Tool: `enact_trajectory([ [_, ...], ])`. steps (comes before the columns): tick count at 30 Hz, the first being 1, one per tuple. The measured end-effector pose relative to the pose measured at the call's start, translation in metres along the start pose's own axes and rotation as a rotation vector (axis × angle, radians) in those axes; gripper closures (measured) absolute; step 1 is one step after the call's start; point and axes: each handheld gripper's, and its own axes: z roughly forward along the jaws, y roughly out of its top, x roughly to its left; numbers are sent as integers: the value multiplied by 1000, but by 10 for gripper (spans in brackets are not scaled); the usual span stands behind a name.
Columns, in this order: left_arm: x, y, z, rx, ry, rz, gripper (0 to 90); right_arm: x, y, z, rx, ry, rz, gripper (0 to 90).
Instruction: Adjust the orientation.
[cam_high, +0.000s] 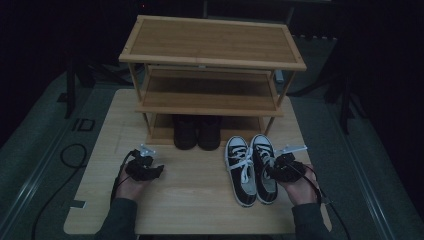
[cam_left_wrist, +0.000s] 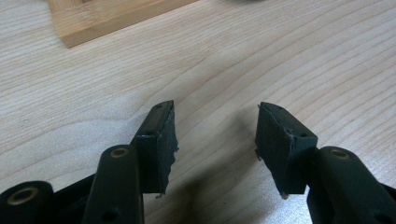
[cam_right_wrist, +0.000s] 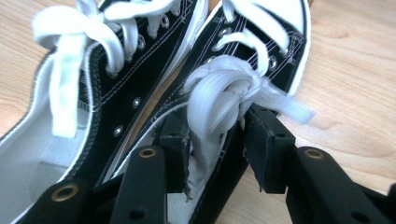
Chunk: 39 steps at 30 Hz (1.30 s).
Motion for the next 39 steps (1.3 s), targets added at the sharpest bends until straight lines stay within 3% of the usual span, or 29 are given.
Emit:
enact_trajectory([
  [3, 0, 0, 0, 0, -1, 0, 482, 0, 2, -9, -7, -4, -8, 573],
  [8, 0, 0, 0, 0, -1, 0, 482, -1, 6, -24, -44, 37, 4, 481],
  [13, 0, 0, 0, -1, -1, -1, 482, 2, 10, -29, -50, 45, -1, 414],
  [21, 0, 0, 0, -1, -1, 0, 481, 16, 10, -29, -50, 86, -39, 463],
  [31, 0, 0, 0, -2, 2, 2, 479, 29, 9, -35, -75, 106, -69, 437],
  [36, 0, 0, 0, -2, 0, 1, 478, 33, 8, -32, -67, 124, -76, 435],
  [39, 0, 0, 0, -2, -1, 0, 477, 34, 6, -23, -19, 127, -63, 438],
])
